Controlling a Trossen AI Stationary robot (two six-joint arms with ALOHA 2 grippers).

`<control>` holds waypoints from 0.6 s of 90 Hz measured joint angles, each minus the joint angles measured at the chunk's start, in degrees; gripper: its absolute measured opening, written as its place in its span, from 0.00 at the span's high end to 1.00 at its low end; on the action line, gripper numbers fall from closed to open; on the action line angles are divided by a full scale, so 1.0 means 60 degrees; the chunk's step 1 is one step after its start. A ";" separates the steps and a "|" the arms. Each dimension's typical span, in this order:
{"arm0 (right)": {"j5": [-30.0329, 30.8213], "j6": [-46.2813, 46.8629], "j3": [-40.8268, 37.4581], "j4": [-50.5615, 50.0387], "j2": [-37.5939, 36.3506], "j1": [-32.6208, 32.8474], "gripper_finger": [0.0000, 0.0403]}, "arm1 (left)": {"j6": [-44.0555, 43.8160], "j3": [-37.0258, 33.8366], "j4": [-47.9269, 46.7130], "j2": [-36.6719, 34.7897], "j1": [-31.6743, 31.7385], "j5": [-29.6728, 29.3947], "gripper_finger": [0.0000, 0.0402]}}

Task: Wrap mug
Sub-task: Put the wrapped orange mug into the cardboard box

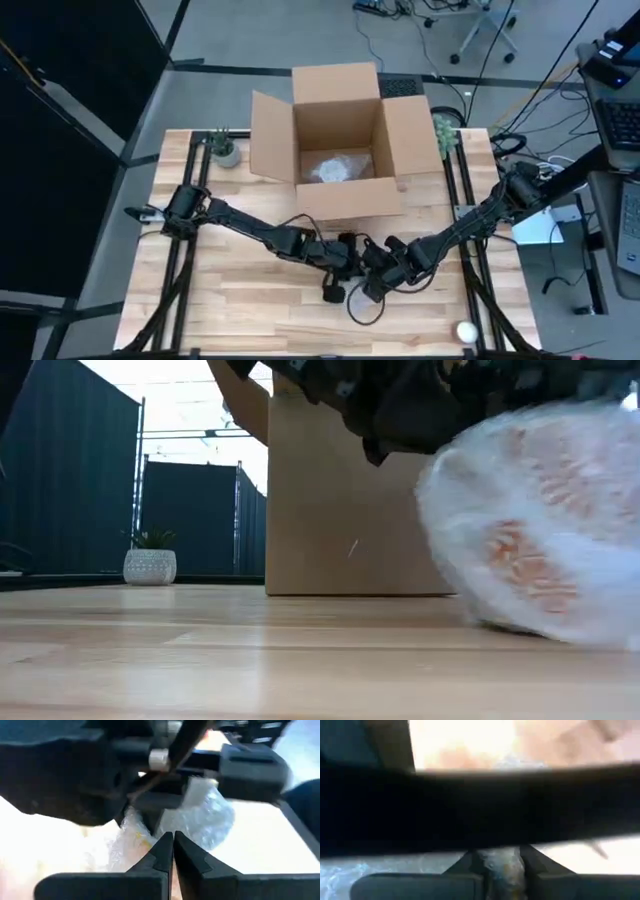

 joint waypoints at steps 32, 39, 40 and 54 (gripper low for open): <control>-0.0732 -0.0585 0.2063 -0.1282 -0.0746 0.1022 0.95 | 0.0012 -0.0014 -0.1109 -0.0027 -0.0624 0.0012 1.00; -0.0714 -0.0751 0.2845 -0.1418 -0.0941 0.1130 0.95 | 0.0013 -0.0014 -0.1272 -0.0025 -0.0683 -0.0050 1.00; -0.0721 -0.0816 0.2979 -0.1448 -0.0973 0.1141 0.95 | 0.0013 -0.0014 -0.1294 -0.0025 -0.0688 -0.0059 1.00; -0.0457 -0.2241 0.4833 -0.2021 -0.1069 0.1076 0.95 | 0.0027 -0.0014 -0.1402 -0.0029 -0.0663 -0.0137 1.00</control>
